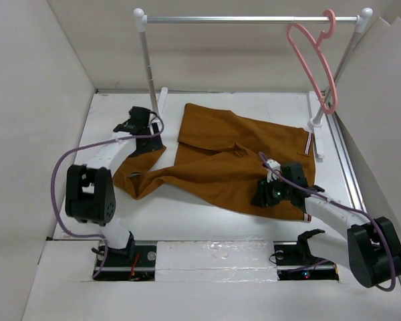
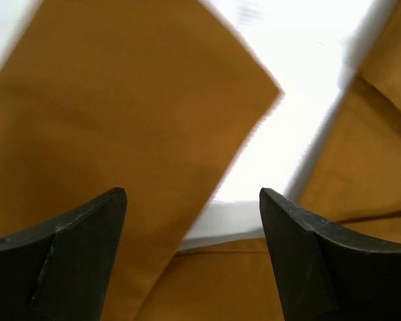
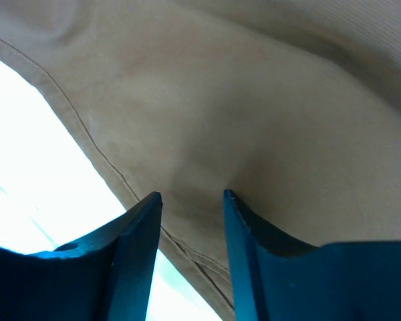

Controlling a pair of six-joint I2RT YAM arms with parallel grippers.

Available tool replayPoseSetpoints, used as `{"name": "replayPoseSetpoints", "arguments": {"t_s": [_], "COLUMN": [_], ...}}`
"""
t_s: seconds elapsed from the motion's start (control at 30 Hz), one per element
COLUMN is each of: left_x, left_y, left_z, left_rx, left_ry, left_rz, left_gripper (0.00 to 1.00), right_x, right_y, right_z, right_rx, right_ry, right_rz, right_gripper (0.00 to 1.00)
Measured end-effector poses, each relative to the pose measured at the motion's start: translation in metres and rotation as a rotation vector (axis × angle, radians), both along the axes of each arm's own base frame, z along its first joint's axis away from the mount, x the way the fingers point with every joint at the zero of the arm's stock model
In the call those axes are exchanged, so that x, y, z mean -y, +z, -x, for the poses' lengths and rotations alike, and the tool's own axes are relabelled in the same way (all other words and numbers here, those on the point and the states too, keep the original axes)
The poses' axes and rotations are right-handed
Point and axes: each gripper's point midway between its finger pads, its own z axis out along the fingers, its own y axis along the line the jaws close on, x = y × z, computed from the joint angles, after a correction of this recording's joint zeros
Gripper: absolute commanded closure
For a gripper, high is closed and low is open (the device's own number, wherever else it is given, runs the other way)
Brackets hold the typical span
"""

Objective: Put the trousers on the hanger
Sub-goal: Flatten out the trousers at the center of the board.

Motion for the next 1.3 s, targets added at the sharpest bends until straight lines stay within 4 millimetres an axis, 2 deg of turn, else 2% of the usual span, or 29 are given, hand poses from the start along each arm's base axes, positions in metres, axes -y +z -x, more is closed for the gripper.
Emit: {"name": "replayPoseSetpoints", "arguments": {"t_s": [0.13,0.2,0.27,0.33,0.37,0.47,0.57,0.7,0.8,0.87,0.93,1.13,1.17,1.2,1.23,1.27,1.3], "left_x": [0.042,0.058,0.066,0.062,0.06,0.051,0.045,0.038,0.032,0.025,0.018,-0.016,-0.019,-0.019,-0.016,-0.012,-0.006], "left_y": [-0.025,-0.039,-0.054,-0.07,-0.075,-0.075,-0.077,-0.076,-0.073,-0.063,-0.043,0.039,0.047,0.05,0.054,0.051,0.045], "left_z": [-0.012,-0.017,-0.019,-0.018,-0.018,-0.025,-0.027,-0.024,-0.011,0.0,0.005,0.002,0.004,0.005,0.007,0.008,0.008], "left_rx": [-0.065,-0.089,-0.117,-0.153,-0.167,-0.145,-0.128,-0.104,-0.104,-0.101,-0.067,0.163,0.188,0.197,0.206,0.194,0.175], "left_ry": [-0.174,-0.229,-0.256,-0.254,-0.242,-0.21,-0.173,-0.128,-0.101,-0.076,-0.039,0.123,0.135,0.135,0.122,0.095,0.058], "left_rz": [-0.053,-0.083,-0.111,-0.143,-0.144,-0.18,-0.206,-0.227,-0.219,-0.214,-0.197,-0.168,-0.165,-0.161,-0.144,-0.131,-0.118], "left_gripper": [0.25,0.3,0.32,0.39,0.47,0.68,1.0,1.0,1.0,1.0,1.0,1.0,0.97,0.84,0.84,0.7,0.63], "right_x": [-0.011,-0.016,-0.02,-0.022,-0.022,-0.022,-0.021,-0.02,-0.019,-0.019,-0.019,-0.019,-0.019,-0.019,-0.019,-0.02,-0.02], "right_y": [0.001,0.002,0.001,0.002,0.002,0.002,0.002,0.002,0.002,0.002,0.001,0.001,0.001,0.001,0.001,0.001,0.001], "right_z": [0.002,0.004,0.005,0.005,0.006,0.009,0.011,0.011,0.011,0.012,0.012,0.011,0.011,0.011,0.011,0.011,0.011], "right_rx": [0.01,0.015,0.019,0.025,0.028,0.031,0.032,0.033,0.034,0.035,0.038,0.043,0.045,0.046,0.047,0.048,0.049], "right_ry": [0.027,0.04,0.045,0.038,0.032,0.018,0.01,0.003,0.001,0.002,0.007,0.032,0.036,0.041,0.044,0.048,0.054], "right_rz": [-0.006,-0.005,-0.007,-0.01,-0.01,-0.016,-0.019,-0.018,-0.014,-0.011,-0.008,0.002,0.003,0.004,0.004,0.005,0.005], "right_gripper": [0.5,0.49,0.49,0.49,0.49,0.49,0.5,0.5,0.5,0.5,0.5,0.5,0.5,0.5,0.5,0.5,0.5]}}
